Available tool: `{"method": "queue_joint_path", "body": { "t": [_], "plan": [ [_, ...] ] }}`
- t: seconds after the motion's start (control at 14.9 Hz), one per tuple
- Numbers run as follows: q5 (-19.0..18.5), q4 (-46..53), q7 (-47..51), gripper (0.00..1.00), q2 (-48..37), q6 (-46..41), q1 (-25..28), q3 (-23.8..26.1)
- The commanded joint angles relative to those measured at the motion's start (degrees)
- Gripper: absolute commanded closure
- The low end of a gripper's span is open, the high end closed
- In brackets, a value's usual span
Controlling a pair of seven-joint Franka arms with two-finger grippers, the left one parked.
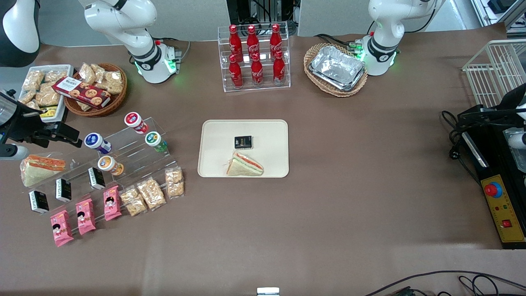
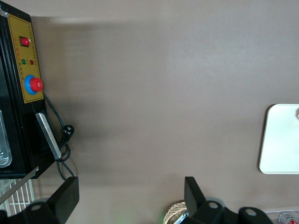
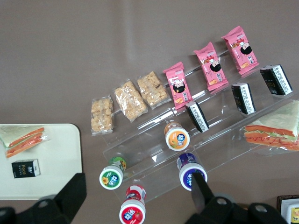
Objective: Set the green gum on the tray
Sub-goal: 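Move the right gripper over the green-lidded gum bottle on the acrylic rack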
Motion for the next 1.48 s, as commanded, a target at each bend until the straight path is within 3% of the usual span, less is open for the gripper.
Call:
{"method": "queue_joint_path", "body": {
  "t": [0.0, 0.4, 0.81, 1.07, 1.41],
  "plan": [
    [1.2, 0.9, -0.3, 0.0, 0.1, -0.4, 0.0, -0.3],
    [0.7, 1.2, 0.1, 0.0, -0.7, -1.3, 0.3, 0.0],
    [0.8, -8.3, 0.6, 0.0, -4.0, 0.5, 1.0, 1.1],
    [0.6, -20.8, 0.6, 0.0, -8.9, 12.1, 2.2, 1.3],
    [-2.5, -35.0, 5.5, 0.0, -12.6, 26.1, 3.7, 3.8]
  ]
}}
